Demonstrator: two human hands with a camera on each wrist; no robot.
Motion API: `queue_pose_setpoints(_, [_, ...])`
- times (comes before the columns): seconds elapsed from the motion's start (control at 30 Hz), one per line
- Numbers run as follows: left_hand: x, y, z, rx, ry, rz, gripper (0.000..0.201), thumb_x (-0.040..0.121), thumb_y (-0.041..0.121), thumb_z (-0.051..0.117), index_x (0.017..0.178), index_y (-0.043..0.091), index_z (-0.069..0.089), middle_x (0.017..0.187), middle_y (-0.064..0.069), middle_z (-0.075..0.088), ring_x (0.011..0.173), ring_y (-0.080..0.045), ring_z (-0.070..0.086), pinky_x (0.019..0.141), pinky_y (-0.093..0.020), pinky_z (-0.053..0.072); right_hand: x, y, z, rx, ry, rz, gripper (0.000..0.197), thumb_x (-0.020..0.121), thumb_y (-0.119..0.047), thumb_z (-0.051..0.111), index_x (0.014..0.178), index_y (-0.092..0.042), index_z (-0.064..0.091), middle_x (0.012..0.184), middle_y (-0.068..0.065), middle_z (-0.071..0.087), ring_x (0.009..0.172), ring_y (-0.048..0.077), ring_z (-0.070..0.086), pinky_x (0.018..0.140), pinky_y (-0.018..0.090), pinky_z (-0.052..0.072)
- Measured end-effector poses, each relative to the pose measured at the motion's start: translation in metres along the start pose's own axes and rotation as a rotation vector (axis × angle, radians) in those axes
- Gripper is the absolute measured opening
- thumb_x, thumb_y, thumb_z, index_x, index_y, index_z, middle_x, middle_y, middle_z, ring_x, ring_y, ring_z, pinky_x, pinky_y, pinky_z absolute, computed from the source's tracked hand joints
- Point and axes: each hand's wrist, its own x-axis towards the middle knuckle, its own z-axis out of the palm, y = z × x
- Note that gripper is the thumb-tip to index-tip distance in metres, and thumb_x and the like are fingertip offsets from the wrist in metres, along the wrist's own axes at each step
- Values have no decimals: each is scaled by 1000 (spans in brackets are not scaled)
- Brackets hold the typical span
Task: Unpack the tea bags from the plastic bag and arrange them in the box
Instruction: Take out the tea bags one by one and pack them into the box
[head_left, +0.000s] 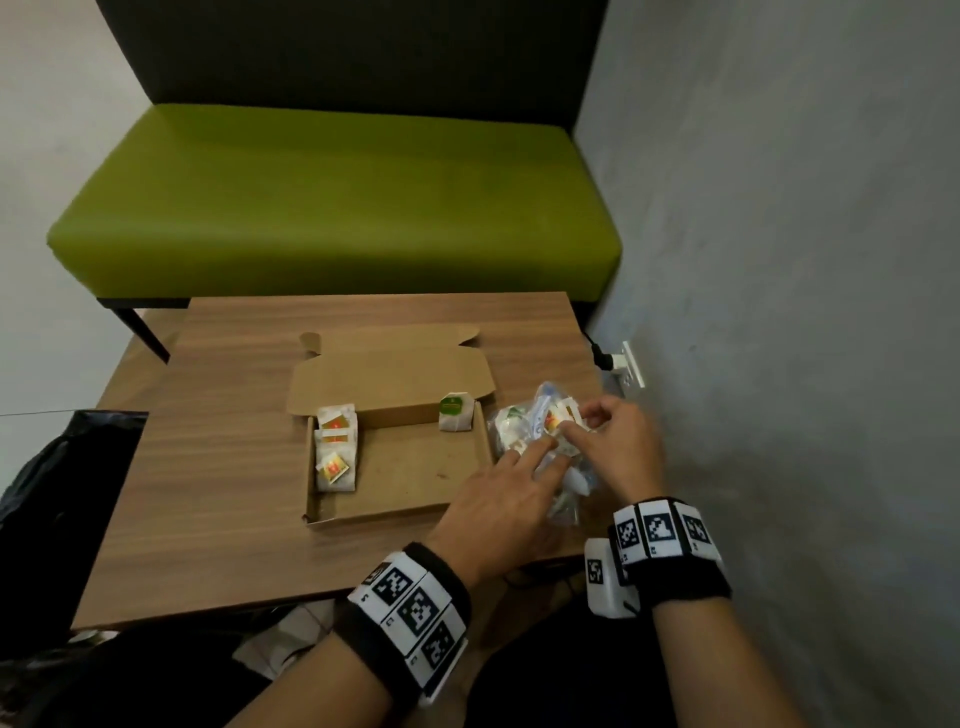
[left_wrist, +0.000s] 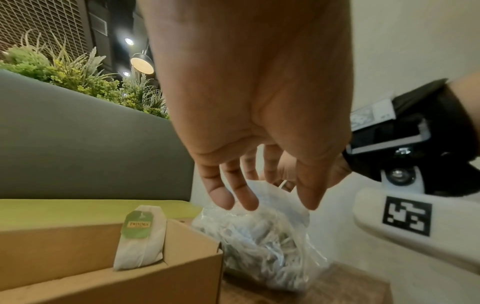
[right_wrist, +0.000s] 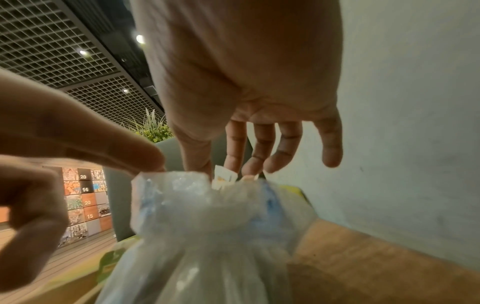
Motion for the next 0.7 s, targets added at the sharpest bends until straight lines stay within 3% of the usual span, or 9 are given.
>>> queue_pose_setpoints(0.1, [1, -2, 4, -15, 24, 4, 78, 91, 53, 59, 152, 21, 22, 158, -7, 23, 129, -26, 43, 96, -43, 50, 0, -2, 6, -76, -3, 26, 41, 71, -55, 78, 97, -24, 72, 107, 4, 63, 104, 25, 58, 90, 49, 51])
queue_pose_setpoints(0.23, [0, -1, -1, -29, 20, -11, 78, 92, 53, 57, 153, 21, 21, 157, -6, 23, 128, -25, 42, 97, -41, 49, -3, -10, 11, -131, 23, 28, 38, 78, -52, 75, 97, -20, 74, 114, 9, 56, 114, 29, 48, 95, 48, 46])
queue_pose_setpoints(0.37, [-2, 4, -10, -22, 8, -45, 69, 96, 45, 51, 153, 19, 21, 160, -7, 18, 139, -27, 30, 107, -43, 39, -2, -1, 9, -30, 30, 18, 34, 75, -49, 76, 93, -21, 75, 102, 1, 67, 95, 20, 61, 82, 40, 55])
queue_pose_setpoints(0.5, [-3, 7, -13, -15, 0, -68, 65, 99, 43, 47, 153, 17, 22, 161, -8, 16, 141, -27, 27, 108, -44, 37, -13, 2, -16, 168, 33, 16, 15, 82, -32, 78, 88, -18, 77, 77, -2, 73, 72, 15, 69, 67, 35, 58])
queue_pose_setpoints(0.6, [-3, 7, -12, -20, -5, -79, 64, 98, 43, 48, 152, 18, 24, 161, -7, 16, 141, -27, 27, 108, -44, 37, -21, 2, -34, 269, 79, -67, 12, 84, -25, 78, 89, -14, 77, 72, -4, 72, 69, 13, 70, 61, 31, 56])
queue_pose_setpoints(0.7, [-2, 6, -12, -109, 50, -65, 59, 96, 37, 52, 148, 19, 32, 157, -3, 26, 135, -24, 37, 104, -41, 43, -22, 1, -48, 373, 115, -106, 13, 84, -23, 78, 93, -14, 77, 78, -2, 75, 74, 14, 73, 67, 37, 60])
